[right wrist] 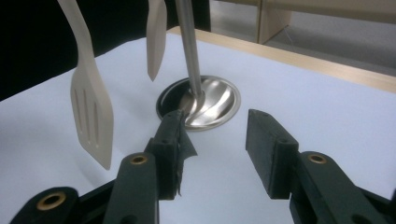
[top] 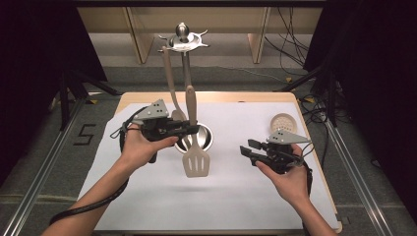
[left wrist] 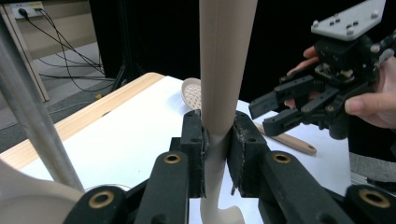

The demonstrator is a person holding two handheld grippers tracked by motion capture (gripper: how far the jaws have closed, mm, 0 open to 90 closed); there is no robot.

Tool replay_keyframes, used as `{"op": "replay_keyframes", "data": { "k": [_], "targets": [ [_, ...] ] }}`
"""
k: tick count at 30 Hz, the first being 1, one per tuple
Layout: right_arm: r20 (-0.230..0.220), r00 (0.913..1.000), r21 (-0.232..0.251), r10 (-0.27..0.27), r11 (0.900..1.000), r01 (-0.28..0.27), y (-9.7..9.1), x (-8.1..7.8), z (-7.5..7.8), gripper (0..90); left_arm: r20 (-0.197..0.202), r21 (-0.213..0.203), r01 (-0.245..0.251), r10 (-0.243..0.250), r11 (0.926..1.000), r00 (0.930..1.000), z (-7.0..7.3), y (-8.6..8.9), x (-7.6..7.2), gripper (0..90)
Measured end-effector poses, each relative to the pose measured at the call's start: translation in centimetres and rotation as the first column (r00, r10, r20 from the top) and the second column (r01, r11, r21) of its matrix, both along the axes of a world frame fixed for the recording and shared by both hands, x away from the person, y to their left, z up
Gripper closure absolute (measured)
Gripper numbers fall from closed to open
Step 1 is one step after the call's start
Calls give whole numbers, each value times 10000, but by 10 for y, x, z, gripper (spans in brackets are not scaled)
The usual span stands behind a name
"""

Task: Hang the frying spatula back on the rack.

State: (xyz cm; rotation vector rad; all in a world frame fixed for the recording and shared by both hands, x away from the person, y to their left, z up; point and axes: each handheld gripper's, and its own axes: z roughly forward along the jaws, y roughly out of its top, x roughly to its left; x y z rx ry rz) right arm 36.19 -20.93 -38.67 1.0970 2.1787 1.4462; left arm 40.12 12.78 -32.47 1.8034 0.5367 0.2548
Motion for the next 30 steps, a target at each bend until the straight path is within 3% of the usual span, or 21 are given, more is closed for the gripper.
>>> {"op": "replay_keyframes", "data": {
  "k": [1, 4, 5, 7, 9, 11, 12, 13, 14, 15, 16, 17, 18, 20, 21, 26, 27, 30],
  "targets": [
    [-147, 9997, -134, -203, 9997, 201, -3, -1, -3, 579, -20, -17, -51, 51, 10000, 10000, 1, 1, 1, 767],
    [102, 9995, -179, -306, 9994, 308, -5, 1, -7, 579, -14, 3, -51, 51, 10000, 10000, 2, 1, 2, 768],
    [-225, 9991, -253, -354, 9991, 349, -8, 0, -9, 579, -6, 18, -45, 45, 10000, 10000, 3, 1, 3, 768],
    [49, 9993, -273, -362, 9990, 363, -9, 1, -12, 579, -12, 11, -49, 49, 10000, 10000, 4, 1, 5, 767],
    [-286, 9983, -229, -517, 9984, 510, -9, 0, -13, 578, 4, 13, -59, 59, 10000, 10000, 5, 1, 6, 768],
    [-63, 9990, -419, -445, 9981, 442, -11, 1, -14, 577, 13, 12, -78, 78, 10000, 10000, 6, 2, 7, 767],
    [-483, 9971, -252, -581, 9981, 570, -10, -1, -14, 577, 3, -23, -73, 73, 10000, 10000, 7, 2, 8, 767],
    [-524, 9968, -203, -604, 9980, 594, -10, -2, -14, 576, 26, -14, -86, 86, 10000, 10000, 8, 2, 9, 767],
    [-200, 9983, -519, -547, 9972, 536, -13, 0, -15, 576, 40, 9, -97, 97, 10000, 9999, 9, 2, 10, 767],
    [178, 9980, -521, -612, 9967, 620, -13, 2, -17, 576, 40, 0, -129, 129, 9999, 9999, 11, 2, 11, 767],
    [281, 9976, -423, -637, 9970, 649, -12, 3, -18, 576, 59, -9, -141, 141, 9999, 9999, 12, 2, 12, 768],
    [121, 9983, -630, -567, 9964, 574, -14, 2, -17, 576, 61, 5, -111, 111, 9999, 9999, 14, 3, 13, 768],
    [-170, 9984, -490, -531, 9974, 523, -13, 1, -16, 576, 61, 5, -111, 111, 9999, 9999, 14, 3, 13, 768],
    [-160, 9983, -439, -557, 9975, 550, -13, 1, -15, 576, 72, -16, -143, 143, 9999, 9999, 16, 3, 15, 768],
    [-428, 9970, -81, -652, 9979, 649, -11, 0, -15, 575, 78, 8, -149, 149, 9999, 9999, 18, 3, 17, 768],
    [-573, 9957, -290, -730, 9970, 714, -12, 0, -14, 575, 82, 96, -198, 197, 9998, 9998, 25, 4, 21, 768],
    [-318, 9973, -160, -656, 9978, 651, -11, 2, -16, 574, 96, 102, -179, 178, 9998, 9998, 26, 4, 22, 768],
    [-280, 9977, -186, -624, 9979, 619, -11, 2, -16, 573, 66, 96, -204, 204, 9997, 9998, 30, 5, 23, 768]
  ]
}}
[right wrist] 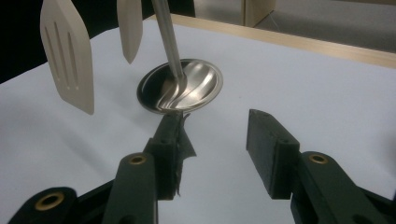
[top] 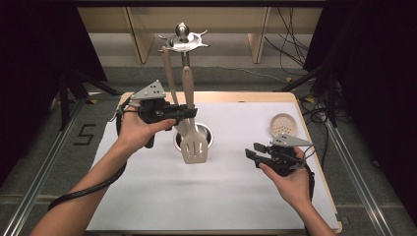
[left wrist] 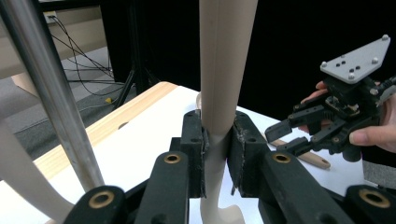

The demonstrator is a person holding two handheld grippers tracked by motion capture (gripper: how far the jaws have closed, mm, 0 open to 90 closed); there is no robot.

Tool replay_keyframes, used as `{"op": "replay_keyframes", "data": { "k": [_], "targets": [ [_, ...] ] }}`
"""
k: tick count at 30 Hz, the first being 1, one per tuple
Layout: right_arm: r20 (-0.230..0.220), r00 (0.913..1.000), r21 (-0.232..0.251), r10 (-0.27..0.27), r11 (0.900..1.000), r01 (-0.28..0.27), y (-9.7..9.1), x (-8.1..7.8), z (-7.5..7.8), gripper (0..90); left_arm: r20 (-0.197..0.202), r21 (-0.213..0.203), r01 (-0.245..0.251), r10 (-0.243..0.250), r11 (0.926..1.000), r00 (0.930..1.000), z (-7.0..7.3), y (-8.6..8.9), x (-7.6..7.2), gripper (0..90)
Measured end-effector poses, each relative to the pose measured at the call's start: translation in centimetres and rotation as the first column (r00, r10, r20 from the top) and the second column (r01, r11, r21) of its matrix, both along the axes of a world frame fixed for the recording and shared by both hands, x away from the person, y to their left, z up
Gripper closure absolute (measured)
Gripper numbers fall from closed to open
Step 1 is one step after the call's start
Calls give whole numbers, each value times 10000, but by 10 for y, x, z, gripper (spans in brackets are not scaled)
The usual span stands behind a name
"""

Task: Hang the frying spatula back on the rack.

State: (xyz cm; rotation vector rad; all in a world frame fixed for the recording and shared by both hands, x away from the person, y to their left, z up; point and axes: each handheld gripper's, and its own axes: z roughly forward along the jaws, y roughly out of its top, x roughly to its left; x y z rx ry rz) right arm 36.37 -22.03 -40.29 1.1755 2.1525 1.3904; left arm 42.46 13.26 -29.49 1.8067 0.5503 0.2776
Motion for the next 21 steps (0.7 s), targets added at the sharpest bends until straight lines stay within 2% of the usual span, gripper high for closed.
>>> {"op": "replay_keyframes", "data": {
  "k": [1, 4, 5, 7, 12, 15, 16, 17, 18, 19, 21],
  "targets": [
    [289, 9995, -189, 101, 9998, -96, -2, 2, 0, 573, -13, -2, -11, 11, 10000, 10000, 3, 1, 2, 768],
    [149, 9999, -274, 16, 9996, -11, -2, 1, 3, 572, -28, -14, -6, 6, 10000, 10000, 6, 1, 4, 768],
    [37, 10000, -163, 22, 9999, -21, -2, 0, 2, 571, -59, -18, -9, 8, 10000, 10000, 7, 2, 5, 768],
    [153, 9999, -338, 17, 9994, -12, -3, 0, 3, 570, -104, 84, 13, -12, 10000, 9999, 11, 3, 8, 768],
    [158, 9999, -329, 6, 9995, -1, -3, 1, 3, 569, -162, 161, -29, 32, 9999, 9999, 14, 5, 12, 768],
    [-73, 9999, -106, 97, 9999, -98, -1, 1, 2, 567, -185, 273, -39, 44, 9996, 9998, 18, 6, 15, 768],
    [-243, 9997, -116, -53, 9999, 50, 0, -1, 3, 566, -185, 273, -39, 44, 9996, 9998, 18, 6, 15, 768],
    [131, 9999, -263, 100, 9996, -96, -2, 1, 2, 566, -213, 296, -29, 35, 9996, 9998, 19, 6, 16, 768],
    [131, 9999, -263, 100, 9996, -96, -2, 1, 2, 566, -213, 296, -29, 35, 9996, 9998, 19, 6, 16, 768],
    [-221, 9998, 16, 7, 10000, -7, 0, -1, 3, 566, -226, 310, -57, 64, 9995, 9997, 21, 6, 17, 768],
    [-374, 9993, -30, -84, 10000, 82, 0, -2, 4, 566, -245, 347, -26, 35, 9994, 9997, 21, 6, 18, 768]
  ]
}}
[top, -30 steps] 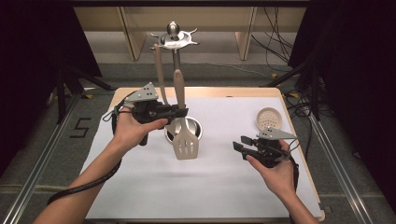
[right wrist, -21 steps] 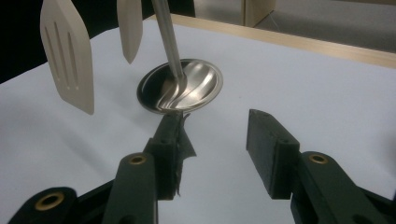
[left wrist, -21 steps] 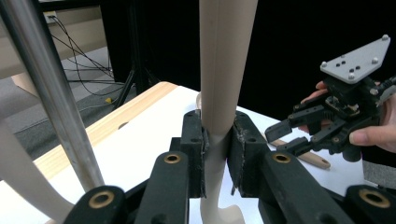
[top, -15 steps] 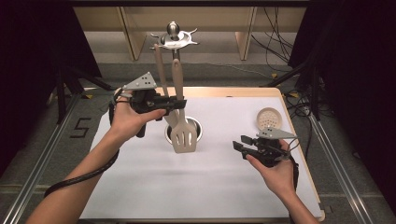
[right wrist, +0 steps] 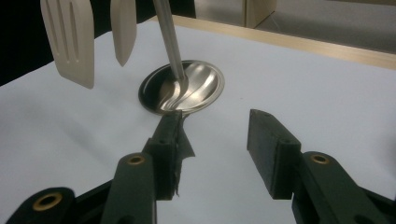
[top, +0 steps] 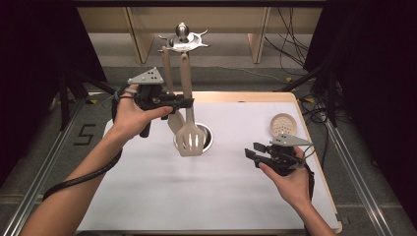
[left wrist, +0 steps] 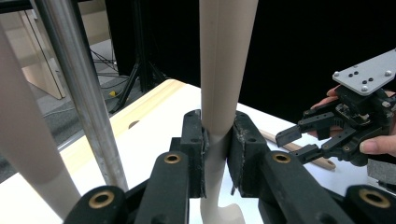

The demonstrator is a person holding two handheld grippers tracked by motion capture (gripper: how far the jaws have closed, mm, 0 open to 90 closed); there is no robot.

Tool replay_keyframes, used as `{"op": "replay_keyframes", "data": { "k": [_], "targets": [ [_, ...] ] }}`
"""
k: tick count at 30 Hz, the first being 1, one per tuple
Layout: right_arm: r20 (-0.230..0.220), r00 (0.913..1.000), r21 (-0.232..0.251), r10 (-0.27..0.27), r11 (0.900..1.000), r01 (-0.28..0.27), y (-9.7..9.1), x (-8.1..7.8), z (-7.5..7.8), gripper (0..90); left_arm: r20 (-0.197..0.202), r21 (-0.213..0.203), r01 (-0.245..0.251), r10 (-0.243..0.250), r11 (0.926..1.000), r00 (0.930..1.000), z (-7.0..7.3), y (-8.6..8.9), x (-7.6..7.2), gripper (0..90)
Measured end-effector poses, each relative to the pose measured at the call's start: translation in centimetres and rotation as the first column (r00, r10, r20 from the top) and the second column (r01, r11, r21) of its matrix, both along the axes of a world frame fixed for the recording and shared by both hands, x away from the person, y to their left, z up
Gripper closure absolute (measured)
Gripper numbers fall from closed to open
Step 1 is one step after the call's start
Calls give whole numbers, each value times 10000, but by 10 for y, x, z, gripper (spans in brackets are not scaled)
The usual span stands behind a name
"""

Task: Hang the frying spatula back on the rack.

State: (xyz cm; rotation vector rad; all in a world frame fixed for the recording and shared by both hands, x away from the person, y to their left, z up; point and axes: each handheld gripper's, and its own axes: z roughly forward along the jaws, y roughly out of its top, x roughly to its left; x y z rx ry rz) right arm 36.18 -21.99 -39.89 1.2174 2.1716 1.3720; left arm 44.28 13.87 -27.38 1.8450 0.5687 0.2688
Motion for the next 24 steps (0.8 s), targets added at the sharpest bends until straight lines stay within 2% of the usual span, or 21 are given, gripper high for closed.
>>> {"op": "replay_keyframes", "data": {
  "k": [3, 4, 5, 6, 9, 13, 18, 19, 20, 21, 22, 23, 24],
  "targets": [
    [6, 10000, -1, 15, 10000, -15, 0, 0, 0, 565, -55, 66, 3, -3, 10000, 10000, 0, -1, 1, 768],
    [403, 9991, -225, 114, 9997, -105, -2, 2, -1, 565, -103, 80, -8, 9, 10000, 9999, -1, -1, 3, 767],
    [454, 9989, -223, 151, 9997, -141, -3, 3, -1, 565, -130, 50, -24, 25, 10000, 9999, -1, -1, 4, 768],
    [41, 10000, 12, 36, 10000, -36, -1, 0, 0, 565, -129, 71, -30, 31, 10000, 9999, 0, -1, 5, 768],
    [257, 9996, 23, 94, 10000, -95, -1, 2, -1, 565, -125, 70, -38, 39, 10000, 9999, 0, -2, 6, 768],
    [124, 9999, 79, 53, 10000, -54, -1, 1, -1, 565, -182, 140, -85, 87, 9999, 9998, 0, -3, 8, 768],
    [70, 10000, 4, 41, 10000, -41, -1, 1, 0, 564, -261, 36, -165, 165, 9999, 9995, -1, -1, 13, 768],
    [114, 9999, 121, 57, 9999, -59, 0, 1, -1, 564, -349, -21, -249, 249, 9997, 9991, -1, -1, 13, 767],
    [450, 9989, -175, 146, 9998, -138, -3, 3, -1, 564, -365, -32, -253, 251, 9997, 9990, -1, 0, 15, 767],
    [450, 9989, -175, 146, 9998, -138, -3, 3, -1, 564, -365, -32, -253, 251, 9997, 9990, -1, 0, 15, 767],
    [229, 9996, -94, 149, 9998, -147, -2, 3, -1, 564, -386, -38, -261, 260, 9997, 9989, -2, 0, 16, 767],
    [410, 9991, -229, 129, 9997, -120, -3, 3, -1, 563, -482, -120, -252, 246, 9996, 9985, -3, 0, 17, 767],
    [402, 9990, -109, 173, 9998, -168, -2, 4, -2, 563, -522, -151, -229, 221, 9996, 9984, -3, 0, 18, 767]
  ]
}}
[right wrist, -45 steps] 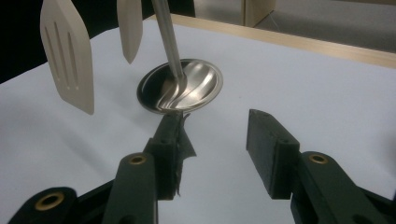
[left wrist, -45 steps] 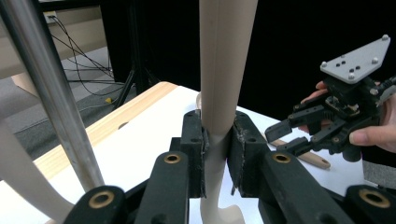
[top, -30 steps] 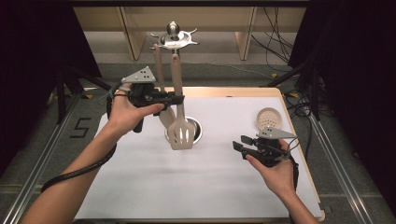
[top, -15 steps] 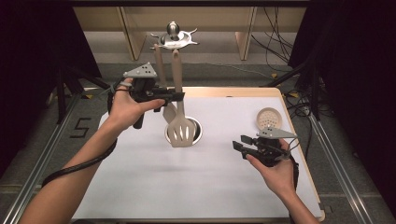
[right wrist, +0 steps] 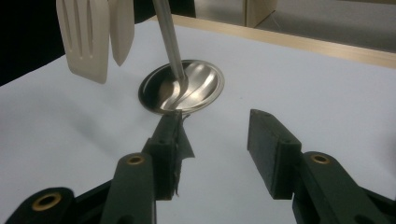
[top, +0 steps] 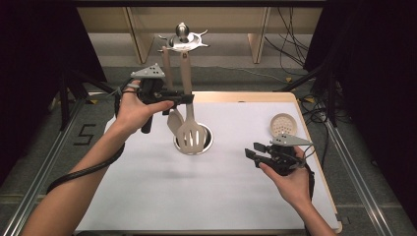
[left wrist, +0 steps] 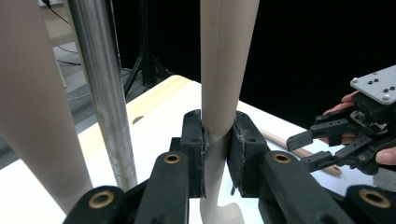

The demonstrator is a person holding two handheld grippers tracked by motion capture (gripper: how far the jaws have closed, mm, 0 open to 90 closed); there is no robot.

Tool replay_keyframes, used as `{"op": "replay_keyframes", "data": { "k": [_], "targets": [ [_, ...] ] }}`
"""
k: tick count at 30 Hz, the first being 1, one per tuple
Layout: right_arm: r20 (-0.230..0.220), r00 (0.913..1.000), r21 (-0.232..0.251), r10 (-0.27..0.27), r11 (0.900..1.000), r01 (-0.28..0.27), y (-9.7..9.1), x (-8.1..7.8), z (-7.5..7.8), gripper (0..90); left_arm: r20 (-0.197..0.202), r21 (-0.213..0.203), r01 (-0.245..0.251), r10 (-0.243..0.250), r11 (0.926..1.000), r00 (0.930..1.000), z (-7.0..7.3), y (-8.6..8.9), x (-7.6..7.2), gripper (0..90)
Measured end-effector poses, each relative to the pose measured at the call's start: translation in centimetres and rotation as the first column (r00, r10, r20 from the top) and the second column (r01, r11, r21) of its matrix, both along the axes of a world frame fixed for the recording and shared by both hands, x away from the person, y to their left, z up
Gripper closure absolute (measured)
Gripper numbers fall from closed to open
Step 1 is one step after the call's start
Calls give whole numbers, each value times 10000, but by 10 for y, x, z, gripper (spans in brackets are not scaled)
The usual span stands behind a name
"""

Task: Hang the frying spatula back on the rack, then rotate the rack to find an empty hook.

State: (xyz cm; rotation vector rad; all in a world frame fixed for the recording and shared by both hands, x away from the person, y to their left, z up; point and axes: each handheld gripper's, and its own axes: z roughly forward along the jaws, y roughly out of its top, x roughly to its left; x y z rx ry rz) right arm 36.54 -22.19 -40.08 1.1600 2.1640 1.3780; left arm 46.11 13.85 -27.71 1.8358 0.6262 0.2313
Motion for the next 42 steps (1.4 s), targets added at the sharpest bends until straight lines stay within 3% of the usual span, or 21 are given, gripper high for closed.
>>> {"op": "replay_keyframes", "data": {
  "k": [6, 8, 11, 13, 17, 18, 20, 23, 24, 26, 30, 31, 32, 35, 37, 39, 40, 42],
  "targets": [
    [-5, 10000, -147, -62, 9999, 62, -1, 0, 0, 562, -68, -83, -74, 74, 9999, 9999, -3, -1, 3, 764],
    [266, 9995, 3, -186, 9998, 186, 0, 0, -1, 561, -64, -148, -116, 115, 9998, 9999, -4, -1, 3, 764],
    [-108, 9995, 274, -307, 9991, 310, 2, -2, -2, 560, -72, -237, -246, 245, 9994, 9997, -5, -1, 4, 759],
    [-219, 9997, 63, -119, 9999, 120, 0, -2, -1, 559, -77, -374, -343, 340, 9987, 9994, -7, 0, 3, 742],
    [-19, 9999, 192, -143, 9997, 144, 1, -2, -3, 557, 229, -568, -662, 676, 9962, 9974, -8, 5, -3, 626],
    [-285, 9996, 270, -78, 9996, 85, 2, -3, -2, 557, 454, -534, -888, 912, 9946, 9948, -9, 8, -7, 591],
    [-341, 9994, 247, -72, 9997, 80, 2, -3, -2, 557, 552, -658, -1117, 1154, 9916, 9918, -10, 12, -11, 554],
    [-329, 9994, 9, -84, 10000, 85, 1, -3, -1, 557, 755, -744, -1249, 1304, 9894, 9886, -7, 17, -16, 537],
    [-44, 10000, -126, -14, 9999, 14, -1, -2, -1, 556, 849, -839, -1269, 1340, 9884, 9873, -6, 19, -19, 537],
    [-35, 10000, -142, -16, 9999, 15, -1, -2, -2, 556, 1126, -889, -1461, 1557, 9853, 9814, -1, 24, -25, 539],
    [-210, 9998, -30, -4, 10000, 3, 0, -2, -2, 556, 1370, -1059, -1668, 1805, 9803, 9740, 5, 29, -31, 587],
    [-217, 9998, -22, -53, 10000, 53, 0, -3, -2, 555, 1312, -1021, -1859, 1985, 9772, 9713, 6, 30, -32, 648],
    [-361, 9993, 111, -123, 9999, 127, 2, -4, -2, 555, 1113, -1038, -2284, 2395, 9680, 9645, 7, 33, -32, 681],
    [-447, 9988, 32, -198, 9998, 199, 1, -6, -1, 555, 1033, -1058, -2354, 2461, 9661, 9637, 7, 35, -31, 739],
    [-65, 9999, -74, -102, 9999, 101, 0, -3, -2, 555, 992, -944, -2594, 2683, 9611, 9582, 7, 38, -31, 791],
    [-7, 9999, -63, -172, 9998, 172, 0, -2, -2, 555, 889, -1063, -2678, 2774, 9576, 9566, 8, 38, -31, 815],
    [-274, 9995, -2, -128, 9999, 128, 1, -3, -2, 555, 911, -1074, -2651, 2750, 9582, 9571, 9, 39, -32, 827],
    [-170, 9999, -46, 10, 10000, -11, 1, -2, -3, 555, 940, -1153, -2683, 2794, 9564, 9556, 11, 38, -33, 851]
  ]
}}
